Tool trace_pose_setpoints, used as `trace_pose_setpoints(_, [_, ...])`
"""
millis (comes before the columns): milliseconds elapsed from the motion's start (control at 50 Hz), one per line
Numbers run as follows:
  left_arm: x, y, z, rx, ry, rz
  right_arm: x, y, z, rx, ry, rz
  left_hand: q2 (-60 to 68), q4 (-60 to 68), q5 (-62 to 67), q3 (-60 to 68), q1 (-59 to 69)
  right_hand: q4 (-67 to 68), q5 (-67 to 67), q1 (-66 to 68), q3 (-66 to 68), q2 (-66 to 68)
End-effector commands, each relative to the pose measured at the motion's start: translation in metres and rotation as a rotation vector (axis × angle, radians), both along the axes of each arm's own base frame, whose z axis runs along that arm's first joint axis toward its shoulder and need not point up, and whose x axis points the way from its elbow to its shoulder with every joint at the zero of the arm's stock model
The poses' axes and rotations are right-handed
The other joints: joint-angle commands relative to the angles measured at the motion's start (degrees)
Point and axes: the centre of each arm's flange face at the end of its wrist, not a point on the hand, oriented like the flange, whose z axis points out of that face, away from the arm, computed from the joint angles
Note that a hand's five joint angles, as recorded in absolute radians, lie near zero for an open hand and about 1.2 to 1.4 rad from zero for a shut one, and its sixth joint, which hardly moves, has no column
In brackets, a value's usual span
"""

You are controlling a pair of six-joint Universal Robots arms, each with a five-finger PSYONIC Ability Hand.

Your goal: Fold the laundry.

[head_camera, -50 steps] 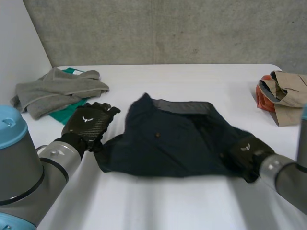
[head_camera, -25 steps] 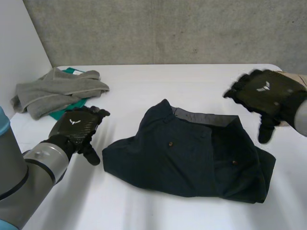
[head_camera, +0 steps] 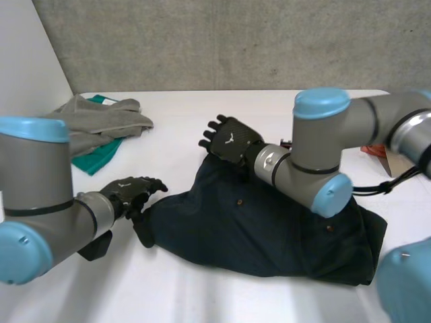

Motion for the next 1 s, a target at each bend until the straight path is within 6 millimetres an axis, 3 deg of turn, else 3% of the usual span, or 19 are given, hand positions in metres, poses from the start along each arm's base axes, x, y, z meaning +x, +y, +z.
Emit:
trace_pose_setpoints(20, [-0.011,-0.018,-0.019,0.006,-0.058,-0.019,0.004,-0.018,-0.033,0.011,0.014,-0.027,12.14,12.29,10.97,12.03,12.82,9.41,8.43,8.47,9.35,9.34])
trace_pose_setpoints(80, [-0.016,-0.022,-0.026,0.014,-0.070,-0.031,0.002,-0.022,-0.039,0.020,0.016,-0.028,24.25,24.41,23.08,24.15,24.93,17.99,17.00,17.04,17.93,17.92])
trace_pose_setpoints(160, [-0.025,-0.028,-0.030,0.005,-0.093,-0.061,0.000,-0.029,-0.038,0.003,0.001,-0.028,68.28,68.44,67.11,68.18,68.96,59.45,58.46,58.50,59.39,59.37])
trace_pose_setpoints(180, [-0.029,-0.033,-0.027,-0.025,-0.100,-0.063,0.001,-0.036,-0.030,-0.044,-0.029,-0.036,68.35,68.51,67.18,68.25,69.04,68.26,67.27,67.31,68.20,68.18])
trace_pose_setpoints(240, [-0.033,-0.049,-0.008,-0.137,-0.104,-0.038,0.005,-0.053,-0.004,-0.184,-0.123,-0.070,68.35,68.51,67.18,68.25,69.04,68.34,67.36,67.40,68.29,68.27])
trace_pose_setpoints(300, [-0.036,-0.080,0.041,-0.394,-0.066,0.058,0.002,-0.079,0.052,-0.402,-0.319,-0.166,68.35,68.51,67.18,68.25,69.04,68.34,67.36,67.40,68.29,68.27])
trace_pose_setpoints(320, [-0.036,-0.086,0.056,-0.465,-0.044,0.087,-0.002,-0.088,0.087,-0.517,-0.438,-0.194,68.35,68.51,67.18,68.25,69.04,68.34,67.36,67.40,68.29,68.27])
trace_pose_setpoints(340, [-0.037,-0.096,0.090,-0.620,0.021,0.139,-0.005,-0.091,0.106,-0.571,-0.501,-0.197,68.35,68.51,67.18,68.25,69.04,68.34,67.36,67.40,68.29,68.27])
trace_pose_setpoints(380, [-0.039,-0.102,0.123,-0.773,0.094,0.175,-0.011,-0.093,0.141,-0.664,-0.616,-0.185,68.35,68.51,67.18,68.25,69.04,68.34,67.36,67.40,68.29,68.27])
trace_pose_setpoints(400, [-0.039,-0.103,0.156,-0.922,0.169,0.201,-0.019,-0.093,0.171,-0.730,-0.708,-0.174,68.35,68.51,67.18,68.25,69.04,68.34,67.36,67.40,68.29,68.27])
trace_pose_setpoints(480, [-0.039,-0.094,0.225,-1.235,0.331,0.225,-0.039,-0.089,0.220,-0.785,-0.837,-0.152,68.35,68.51,67.18,68.25,69.04,68.34,67.36,67.40,68.29,68.27])
trace_pose_setpoints(560, [-0.042,-0.078,0.242,-1.294,0.363,0.199,-0.053,-0.087,0.241,-0.781,-0.871,-0.138,68.35,68.51,67.18,68.25,69.04,68.34,67.36,67.40,68.29,68.27])
trace_pose_setpoints(620, [-0.048,-0.068,0.231,-1.240,0.340,0.163,-0.058,-0.087,0.236,-0.734,-0.844,-0.140,68.35,68.51,67.18,68.25,69.04,68.34,67.36,67.40,68.29,68.27])
trace_pose_setpoints(700, [-0.044,-0.062,0.194,-1.094,0.251,0.156,-0.061,-0.088,0.209,-0.618,-0.776,-0.128,68.35,68.51,67.18,68.25,69.04,68.34,67.36,67.40,68.29,68.27])
trace_pose_setpoints(780, [-0.035,-0.055,0.142,-0.934,0.134,0.172,-0.063,-0.086,0.163,-0.477,-0.692,-0.127,68.35,68.51,67.18,68.25,69.04,68.34,67.36,67.40,68.29,68.27])
trace_pose_setpoints(800, [-0.033,-0.050,0.120,-0.878,0.087,0.164,-0.065,-0.084,0.143,-0.421,-0.656,-0.134,68.35,68.51,67.18,68.25,69.04,68.34,67.36,67.40,68.29,68.27])
trace_pose_setpoints(860, [-0.032,-0.040,0.091,-0.813,0.022,0.137,-0.069,-0.078,0.108,-0.322,-0.590,-0.166,68.35,68.51,67.18,68.25,69.04,68.34,67.36,67.40,68.29,68.27])
trace_pose_setpoints(940, [-0.037,-0.018,0.028,-0.665,-0.082,0.010,-0.082,-0.055,0.032,-0.066,-0.381,-0.261,68.35,68.51,67.18,68.25,69.04,68.34,67.36,67.40,68.29,68.27])
trace_pose_setpoints(1000, [-0.038,-0.008,0.001,-0.595,-0.122,-0.042,-0.088,-0.038,0.002,0.049,-0.260,-0.294,68.35,68.51,67.18,68.25,69.04,68.34,67.36,67.40,68.29,68.27])
